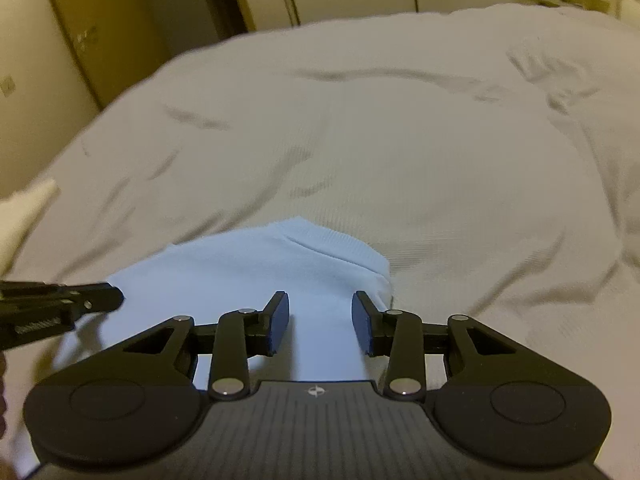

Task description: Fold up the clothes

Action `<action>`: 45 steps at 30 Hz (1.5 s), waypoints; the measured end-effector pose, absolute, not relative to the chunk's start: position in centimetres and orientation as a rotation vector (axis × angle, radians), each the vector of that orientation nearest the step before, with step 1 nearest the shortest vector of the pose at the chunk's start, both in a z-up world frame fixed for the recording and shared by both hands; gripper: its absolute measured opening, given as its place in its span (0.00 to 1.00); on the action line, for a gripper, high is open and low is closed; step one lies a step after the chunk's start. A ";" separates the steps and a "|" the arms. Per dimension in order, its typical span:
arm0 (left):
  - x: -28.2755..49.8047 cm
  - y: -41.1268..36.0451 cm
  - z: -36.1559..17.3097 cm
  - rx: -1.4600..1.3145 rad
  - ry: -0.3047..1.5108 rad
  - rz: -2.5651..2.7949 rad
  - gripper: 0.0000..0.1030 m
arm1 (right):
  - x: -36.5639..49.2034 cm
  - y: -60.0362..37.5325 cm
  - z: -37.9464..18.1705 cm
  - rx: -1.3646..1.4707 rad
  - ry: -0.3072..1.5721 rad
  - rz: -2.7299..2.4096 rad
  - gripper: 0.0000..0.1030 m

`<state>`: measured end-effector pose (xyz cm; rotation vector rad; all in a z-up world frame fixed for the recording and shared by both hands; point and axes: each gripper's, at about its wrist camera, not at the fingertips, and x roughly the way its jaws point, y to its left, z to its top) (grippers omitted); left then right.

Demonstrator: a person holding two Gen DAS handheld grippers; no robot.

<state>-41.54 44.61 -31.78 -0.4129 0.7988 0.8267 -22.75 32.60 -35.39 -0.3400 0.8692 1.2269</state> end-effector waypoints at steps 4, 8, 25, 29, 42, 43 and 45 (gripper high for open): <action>-42.6 42.2 -30.5 -0.395 0.783 0.808 0.09 | -23.6 29.3 -33.8 -0.290 0.856 1.231 0.46; -44.2 39.2 -29.6 -0.387 0.760 0.768 0.09 | -24.5 26.1 -32.1 -0.241 0.842 1.235 0.46; -48.2 30.5 -33.1 -0.434 0.711 0.830 0.09 | -30.5 19.6 -35.1 -0.357 0.796 1.263 0.40; -47.2 29.1 -32.6 -0.383 0.733 0.895 0.09 | -29.9 19.2 -35.4 -0.329 0.835 1.246 0.49; -48.4 21.9 -28.8 -0.464 0.792 0.991 0.40 | -30.5 13.1 -32.4 -0.326 0.863 1.199 0.87; -48.5 21.5 -28.7 -0.473 0.799 0.993 0.40 | -30.7 12.9 -32.4 -0.340 0.867 1.192 0.87; -48.7 20.9 -28.5 -0.485 0.798 0.982 0.43 | -31.0 12.4 -32.4 -0.367 0.880 1.178 0.87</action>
